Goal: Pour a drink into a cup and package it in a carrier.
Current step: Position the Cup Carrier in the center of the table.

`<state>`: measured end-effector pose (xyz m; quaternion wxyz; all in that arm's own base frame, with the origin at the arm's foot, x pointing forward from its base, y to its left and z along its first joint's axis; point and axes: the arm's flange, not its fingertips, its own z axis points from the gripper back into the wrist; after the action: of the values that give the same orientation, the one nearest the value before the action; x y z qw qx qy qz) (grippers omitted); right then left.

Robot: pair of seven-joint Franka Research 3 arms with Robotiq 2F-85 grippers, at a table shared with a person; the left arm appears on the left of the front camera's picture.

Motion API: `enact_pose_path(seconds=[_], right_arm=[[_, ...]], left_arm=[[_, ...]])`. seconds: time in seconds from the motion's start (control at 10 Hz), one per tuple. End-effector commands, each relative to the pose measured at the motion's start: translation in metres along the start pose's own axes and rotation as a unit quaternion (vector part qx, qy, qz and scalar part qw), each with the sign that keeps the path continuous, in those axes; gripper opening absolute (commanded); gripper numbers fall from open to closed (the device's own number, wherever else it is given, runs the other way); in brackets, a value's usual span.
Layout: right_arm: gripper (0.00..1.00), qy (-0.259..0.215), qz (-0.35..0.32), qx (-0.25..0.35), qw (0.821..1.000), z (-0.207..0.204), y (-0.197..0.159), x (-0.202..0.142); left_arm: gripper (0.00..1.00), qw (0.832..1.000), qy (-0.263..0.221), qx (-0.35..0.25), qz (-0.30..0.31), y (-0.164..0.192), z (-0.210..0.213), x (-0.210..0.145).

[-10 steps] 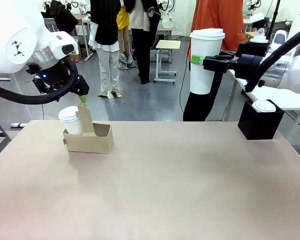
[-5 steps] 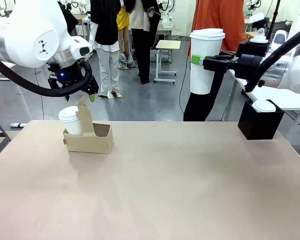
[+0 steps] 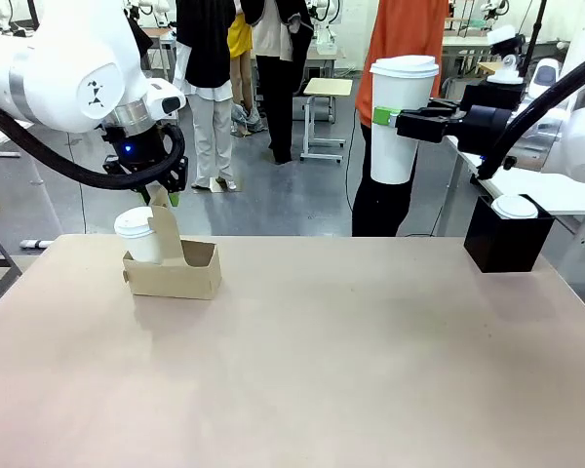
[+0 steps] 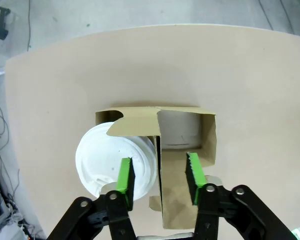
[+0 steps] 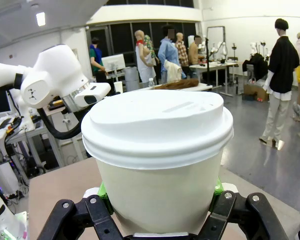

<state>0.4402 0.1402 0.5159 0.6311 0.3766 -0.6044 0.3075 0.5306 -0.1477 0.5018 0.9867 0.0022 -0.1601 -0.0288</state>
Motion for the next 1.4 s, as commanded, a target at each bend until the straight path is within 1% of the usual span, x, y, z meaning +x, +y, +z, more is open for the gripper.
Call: enact_pose_path(seconds=[0.0,0.1,0.2,0.6,0.7,0.8,1.1,1.2,1.3], right_arm=[[0.80,-0.003,0.004,0.000,1.000,-0.0018,0.0014,0.0044],[0.80,-0.003,0.004,0.000,1.000,-0.0018,0.0014,0.0044],[0.80,-0.003,0.004,0.000,1.000,-0.0018,0.0014,0.0044],[0.80,-0.003,0.004,0.000,1.000,-0.0018,0.0014,0.0044],[0.80,-0.003,0.004,0.000,1.000,-0.0018,0.0014,0.0044],[0.80,-0.003,0.004,0.000,1.000,-0.0018,0.0014,0.0044],[0.80,-0.003,0.004,0.000,1.000,-0.0018,0.0014,0.0044],[0.80,-0.003,0.004,0.000,1.000,-0.0018,0.0014,0.0044],[0.80,-0.003,0.004,0.000,1.000,-0.0018,0.0014,0.0044]], left_arm=[[0.00,1.000,0.002,0.015,0.005,0.0009,0.0031,0.0028],[0.02,1.000,0.003,0.018,0.005,0.0003,0.0032,0.0025],[0.00,1.000,0.004,0.018,0.005,-0.0001,0.0034,0.0021],[0.00,1.000,0.011,0.008,0.005,0.0008,0.0032,0.0018],[0.00,1.000,0.020,-0.002,0.014,0.0016,0.0024,0.0012],[0.00,1.000,0.005,0.002,-0.001,-0.0001,-0.0003,-0.0009],[0.00,1.000,0.005,0.002,-0.001,-0.0001,-0.0003,-0.0009],[0.02,1.000,0.008,0.001,0.000,-0.0013,-0.0004,-0.0016],[0.02,1.000,0.004,-0.001,0.014,-0.0037,0.0086,-0.0033]])
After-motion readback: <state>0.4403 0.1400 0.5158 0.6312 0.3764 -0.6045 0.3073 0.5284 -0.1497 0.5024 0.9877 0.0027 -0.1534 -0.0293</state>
